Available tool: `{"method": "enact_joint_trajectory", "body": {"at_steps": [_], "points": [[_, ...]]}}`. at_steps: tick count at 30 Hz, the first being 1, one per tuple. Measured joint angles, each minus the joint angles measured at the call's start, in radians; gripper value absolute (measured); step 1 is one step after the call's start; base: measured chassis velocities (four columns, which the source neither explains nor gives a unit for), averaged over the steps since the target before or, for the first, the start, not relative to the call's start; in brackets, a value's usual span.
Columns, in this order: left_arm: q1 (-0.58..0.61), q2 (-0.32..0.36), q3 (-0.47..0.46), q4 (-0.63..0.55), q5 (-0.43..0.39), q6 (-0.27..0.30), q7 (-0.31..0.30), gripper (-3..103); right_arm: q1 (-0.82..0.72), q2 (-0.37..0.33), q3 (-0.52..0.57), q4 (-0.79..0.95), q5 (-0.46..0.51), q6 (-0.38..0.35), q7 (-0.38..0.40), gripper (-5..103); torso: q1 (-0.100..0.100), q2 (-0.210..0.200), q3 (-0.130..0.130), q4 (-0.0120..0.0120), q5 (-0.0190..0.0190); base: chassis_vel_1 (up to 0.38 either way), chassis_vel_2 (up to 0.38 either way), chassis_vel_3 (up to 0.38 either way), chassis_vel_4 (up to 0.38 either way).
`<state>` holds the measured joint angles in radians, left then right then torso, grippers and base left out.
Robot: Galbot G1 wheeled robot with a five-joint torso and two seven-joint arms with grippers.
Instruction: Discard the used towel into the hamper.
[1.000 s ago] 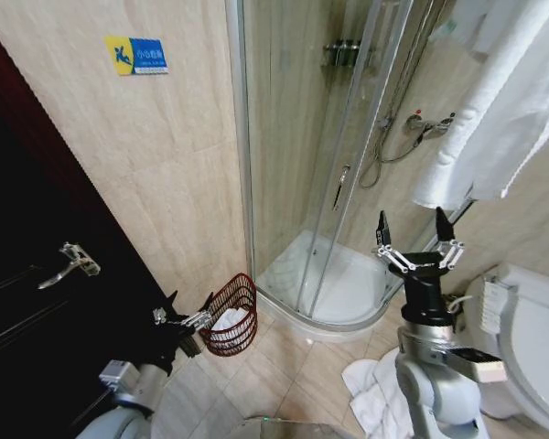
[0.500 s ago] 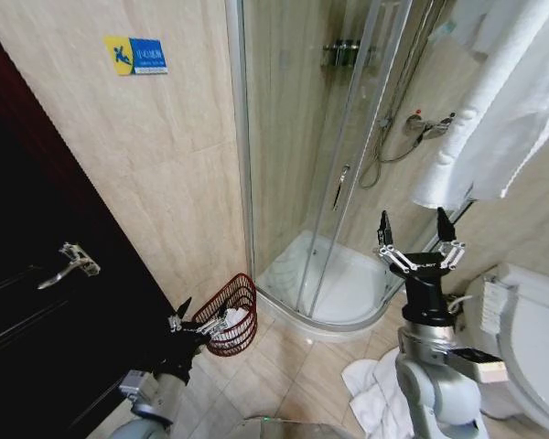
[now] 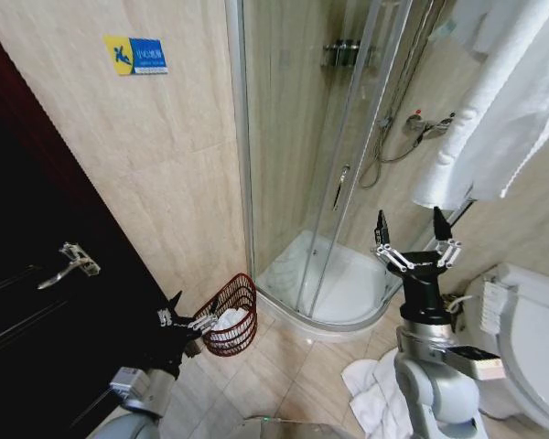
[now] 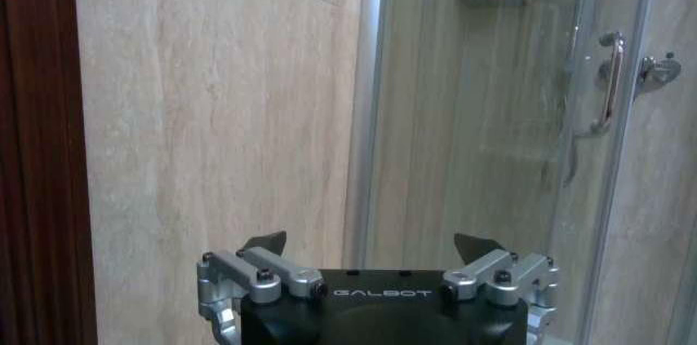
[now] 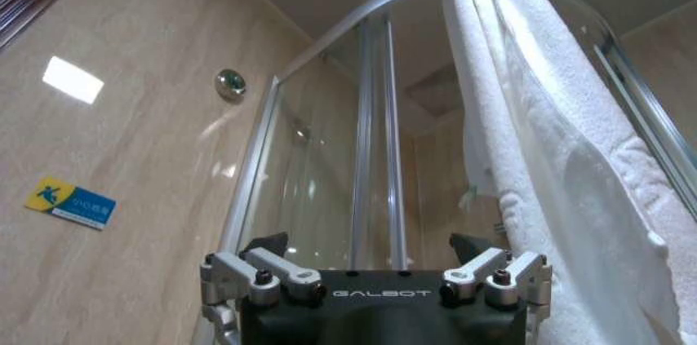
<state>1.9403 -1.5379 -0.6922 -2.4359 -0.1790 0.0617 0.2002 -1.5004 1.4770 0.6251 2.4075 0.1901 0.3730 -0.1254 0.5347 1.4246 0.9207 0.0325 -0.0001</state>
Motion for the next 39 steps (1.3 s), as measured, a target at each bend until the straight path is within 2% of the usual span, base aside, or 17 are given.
{"method": "enact_joint_trajectory", "body": {"at_steps": [19, 25, 28, 31, 34, 36, 37, 39], "points": [[-0.007, 0.008, -0.012, 0.014, 0.013, -0.006, 0.009, 100, -0.014, 0.003, 0.012, 0.001, -0.003, 0.003, 0.002, 100, 0.0, 0.0, 0.0, 0.0001, 0.0002, 0.0, 0.0, 0.0, 0.0], [-0.008, 0.008, -0.012, 0.014, 0.013, -0.006, 0.009, 100, -0.061, -0.019, 0.044, 0.066, -0.015, -0.006, 0.018, 100, 0.0, 0.0, 0.0, -0.0001, 0.0, 0.0, 0.0, 0.0, 0.0], [-0.007, 0.008, -0.012, 0.014, 0.013, -0.006, 0.009, 100, -0.056, -0.064, 0.092, 0.094, 0.003, -0.055, 0.06, 100, 0.0, 0.0, 0.0, 0.0, 0.0, 0.0, 0.0, 0.0, 0.0], [-0.007, 0.008, -0.012, 0.014, 0.013, -0.006, 0.009, 100, -0.055, -0.083, 0.148, 0.095, 0.024, -0.073, 0.065, 100, 0.0, 0.0, 0.0, 0.0001, 0.0002, 0.0, 0.0, 0.0, 0.0], [-0.007, 0.008, -0.012, 0.014, 0.013, -0.006, 0.009, 100, -0.061, -0.089, 0.19, 0.095, 0.035, -0.064, 0.065, 100, 0.0, 0.0, 0.0, 0.0001, 0.0002, 0.0, 0.0, 0.0, 0.0], [-0.007, 0.008, -0.012, 0.014, 0.013, -0.006, 0.009, 100, -0.069, -0.095, 0.261, 0.095, 0.08, -0.017, 0.065, 100, 0.0, 0.0, 0.0, -0.0001, 0.0002, 0.0, 0.0, 0.0, 0.0], [-0.007, 0.008, -0.012, 0.014, 0.013, -0.006, 0.009, 100, -0.069, -0.095, 0.261, 0.095, 0.08, -0.017, 0.065, 100, 0.0, 0.0, 0.0, -0.0001, 0.0002, 0.0, 0.0, 0.0, 0.0], [-0.007, 0.008, -0.012, 0.014, 0.012, -0.006, 0.009, 100, -0.07, -0.1, 0.327, 0.095, 0.114, 0.006, 0.07, 100, 0.0, 0.0, 0.0, 0.0, 0.0003, 0.0, 0.0, 0.0, 0.0]]}}
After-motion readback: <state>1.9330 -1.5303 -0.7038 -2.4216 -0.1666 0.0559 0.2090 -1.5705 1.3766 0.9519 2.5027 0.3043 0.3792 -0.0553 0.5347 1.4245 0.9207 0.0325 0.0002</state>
